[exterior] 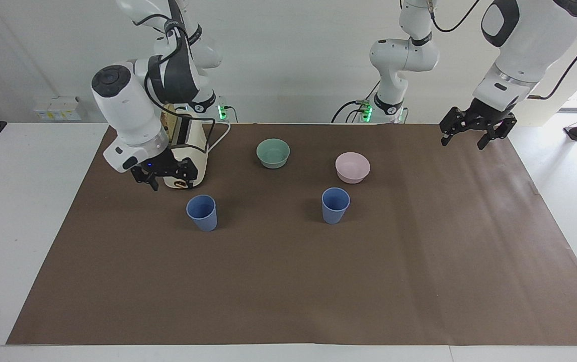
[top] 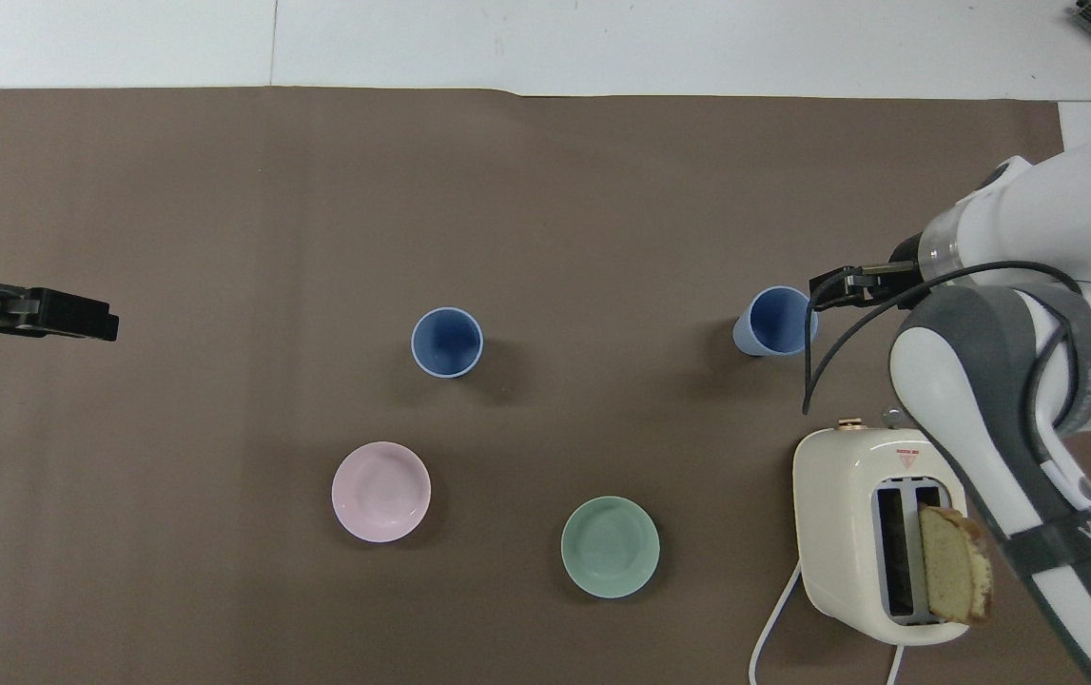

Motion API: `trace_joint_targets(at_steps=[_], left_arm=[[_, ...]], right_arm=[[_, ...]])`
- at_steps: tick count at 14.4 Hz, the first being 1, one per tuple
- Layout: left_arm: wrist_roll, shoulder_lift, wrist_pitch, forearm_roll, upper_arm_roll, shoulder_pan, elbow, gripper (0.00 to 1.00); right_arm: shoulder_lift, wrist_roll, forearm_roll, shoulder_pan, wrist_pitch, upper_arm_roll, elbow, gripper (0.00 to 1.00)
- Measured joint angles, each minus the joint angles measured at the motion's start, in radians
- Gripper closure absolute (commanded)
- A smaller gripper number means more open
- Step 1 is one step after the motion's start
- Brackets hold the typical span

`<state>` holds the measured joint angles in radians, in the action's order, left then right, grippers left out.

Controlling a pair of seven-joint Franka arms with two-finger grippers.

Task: Stack blue cups with both arms
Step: 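Release the cup and withdraw the left gripper while the right gripper reaches the other cup, then grasp the second blue cup with the right gripper and lift it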

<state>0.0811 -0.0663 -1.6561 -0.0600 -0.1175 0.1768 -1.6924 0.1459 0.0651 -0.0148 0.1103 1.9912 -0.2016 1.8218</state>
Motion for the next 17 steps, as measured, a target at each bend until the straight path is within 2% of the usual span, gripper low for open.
trace_joint_targets(at_steps=[8, 9, 10, 11, 17], left_arm=[[0.001, 0.000, 0.047, 0.000, -0.006, -0.013, 0.035, 0.00], [0.001, 0.000, 0.048, 0.000, -0.006, -0.014, 0.036, 0.00], [0.001, 0.000, 0.048, 0.000, -0.006, -0.014, 0.037, 0.00], [0.001, 0.000, 0.049, 0.000, -0.006, -0.014, 0.037, 0.00], [0.001, 0.000, 0.063, 0.001, -0.006, -0.014, 0.039, 0.00]], right_arm=[[0.104, 0.000, 0.001, -0.008, 0.137, 0.002, 0.071, 0.00], [0.112, 0.000, 0.001, -0.008, 0.148, 0.002, 0.076, 0.32], [0.116, 0.000, 0.002, -0.008, 0.151, 0.002, 0.079, 0.70], [0.116, 0.000, 0.002, -0.008, 0.151, 0.002, 0.079, 1.00], [0.115, 0.000, 0.003, -0.022, 0.152, 0.002, 0.077, 1.00]])
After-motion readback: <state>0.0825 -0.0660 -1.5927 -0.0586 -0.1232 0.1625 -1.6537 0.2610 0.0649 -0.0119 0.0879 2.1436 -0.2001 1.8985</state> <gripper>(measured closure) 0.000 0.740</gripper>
